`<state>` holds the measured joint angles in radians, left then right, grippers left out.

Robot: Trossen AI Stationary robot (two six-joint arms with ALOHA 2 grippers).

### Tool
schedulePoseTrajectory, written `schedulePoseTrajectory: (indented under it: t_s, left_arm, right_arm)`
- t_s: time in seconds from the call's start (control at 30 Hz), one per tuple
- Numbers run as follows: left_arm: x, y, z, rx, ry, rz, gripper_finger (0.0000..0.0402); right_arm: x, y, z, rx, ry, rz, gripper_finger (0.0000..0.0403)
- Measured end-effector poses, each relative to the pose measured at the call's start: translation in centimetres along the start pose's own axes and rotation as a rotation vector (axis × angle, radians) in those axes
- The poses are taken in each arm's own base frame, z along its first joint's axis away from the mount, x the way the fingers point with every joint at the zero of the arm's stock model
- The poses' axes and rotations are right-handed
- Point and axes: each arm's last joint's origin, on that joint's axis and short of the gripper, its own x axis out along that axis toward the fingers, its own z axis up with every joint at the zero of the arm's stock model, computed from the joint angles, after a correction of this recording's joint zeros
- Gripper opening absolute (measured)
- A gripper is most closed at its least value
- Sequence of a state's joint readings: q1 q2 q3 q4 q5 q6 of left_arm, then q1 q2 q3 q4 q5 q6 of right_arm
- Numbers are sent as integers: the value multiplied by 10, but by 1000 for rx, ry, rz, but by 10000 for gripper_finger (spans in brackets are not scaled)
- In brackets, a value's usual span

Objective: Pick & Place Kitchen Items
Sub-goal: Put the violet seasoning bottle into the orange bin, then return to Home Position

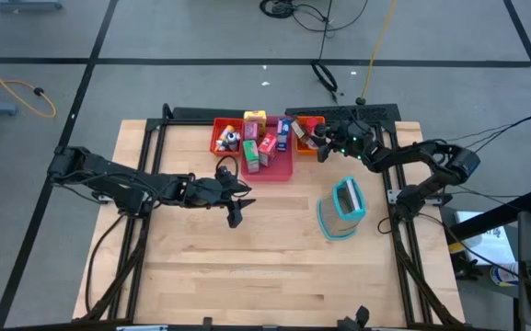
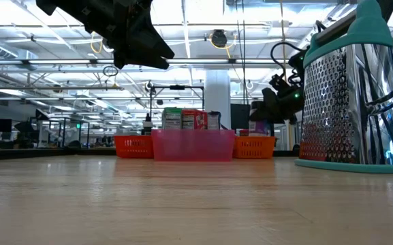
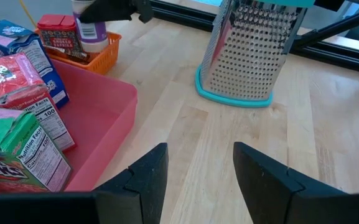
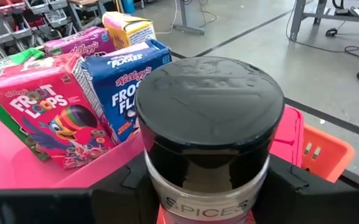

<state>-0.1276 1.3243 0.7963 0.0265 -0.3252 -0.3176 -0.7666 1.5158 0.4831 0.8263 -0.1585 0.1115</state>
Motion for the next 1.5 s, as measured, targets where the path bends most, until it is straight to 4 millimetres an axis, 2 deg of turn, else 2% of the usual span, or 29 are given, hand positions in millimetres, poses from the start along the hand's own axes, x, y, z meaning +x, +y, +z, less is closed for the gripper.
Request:
schedulePoseTrajectory:
  t_s: [0.13, 0.47, 0.7, 0.9, 1.13, 1.37, 1.5]
  left_arm:
    - [0, 0, 0, 0, 0, 0, 184]
    - [0, 0, 0, 0, 0, 0, 184]
    - [0, 0, 0, -1, 0, 0, 184]
    - [0, 0, 0, -1, 0, 0, 184]
    - [0, 0, 0, 32, 0, 0, 184]
    - [0, 0, 1, 43, -5, -2, 184]
    - [0, 0, 0, 42, -7, 3, 184]
  right_arm:
    - [0, 0, 1, -22, -8, 1, 190]
    - [0, -1, 2, -25, -24, -29, 272]
    - [-5, 2, 12, -46, -70, -21, 288]
    - [-27, 9, 43, -50, -220, 3, 279]
    - [-60, 35, 73, -27, -362, 247, 274]
    - [-97, 66, 88, -56, -429, 410, 274]
    - [-117, 82, 88, -71, -410, 497, 266]
